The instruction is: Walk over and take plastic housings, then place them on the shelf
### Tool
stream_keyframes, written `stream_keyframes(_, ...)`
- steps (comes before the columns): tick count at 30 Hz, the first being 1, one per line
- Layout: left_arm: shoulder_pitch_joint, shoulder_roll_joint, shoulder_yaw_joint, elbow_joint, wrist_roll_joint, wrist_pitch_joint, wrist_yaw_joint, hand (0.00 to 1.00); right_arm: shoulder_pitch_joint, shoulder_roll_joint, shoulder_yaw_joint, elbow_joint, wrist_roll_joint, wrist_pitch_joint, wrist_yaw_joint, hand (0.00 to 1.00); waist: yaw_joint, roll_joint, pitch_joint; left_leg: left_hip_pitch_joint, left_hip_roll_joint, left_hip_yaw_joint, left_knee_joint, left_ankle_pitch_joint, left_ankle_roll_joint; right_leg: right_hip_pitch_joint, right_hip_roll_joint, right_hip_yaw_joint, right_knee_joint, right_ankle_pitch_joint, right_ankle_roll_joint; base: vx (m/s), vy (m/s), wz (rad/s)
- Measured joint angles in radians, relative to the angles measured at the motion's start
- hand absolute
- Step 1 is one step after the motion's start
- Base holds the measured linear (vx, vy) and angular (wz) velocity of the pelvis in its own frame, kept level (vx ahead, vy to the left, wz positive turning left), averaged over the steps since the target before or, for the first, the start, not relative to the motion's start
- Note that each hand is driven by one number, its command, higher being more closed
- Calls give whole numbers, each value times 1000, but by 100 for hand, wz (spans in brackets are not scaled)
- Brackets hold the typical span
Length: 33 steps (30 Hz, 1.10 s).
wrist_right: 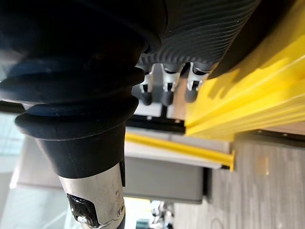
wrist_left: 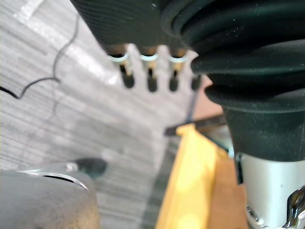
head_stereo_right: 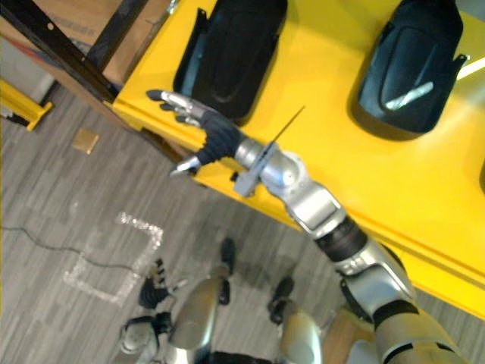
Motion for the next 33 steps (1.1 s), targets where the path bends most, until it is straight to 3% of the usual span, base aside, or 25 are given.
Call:
stream_keyframes(9, 0, 1, -3, 0, 0, 0, 0, 0, -13, 23, -15, 99, 0, -47, -31, 0, 1, 0, 0, 4, 0, -1, -15, 5, -4, -2, 1, -1, 1, -4, -6, 0, 0, 0)
stream_keyframes(20, -2, 25, -44, -17, 0, 1, 0, 0, -100, 42, -100, 346, -20, -153, -144, 0, 11, 3, -2, 2, -3, -24, -16, 9, -10, -2, -1, -16, 18, -14, -14, 1, 0, 3)
stream_keyframes(24, -7, 25, -55, -18, 0, 3, 0, 0, -102, 42, -113, 362, -19, -156, -163, 0, 23, 10, -5, 2, -2, -27, -15, 12, -13, -6, -3, -19, 35, -26, -17, 13, -10, 4)
stream_keyframes(27, -8, 6, -82, -20, 0, 14, 0, 0, -121, 43, -114, 399, -20, -155, -163, 0, 31, 40, -23, 0, -2, -31, -17, 15, -14, -6, -3, -28, 37, -30, -19, 26, -13, 5)
stream_keyframes(33, -7, -8, -108, -26, 1, 17, 0, 0, -146, 44, -114, 399, -18, -164, -159, 0, 32, 47, -27, 0, 1, -38, -17, 18, -18, -7, -2, -34, 49, -41, -23, 17, -10, 3)
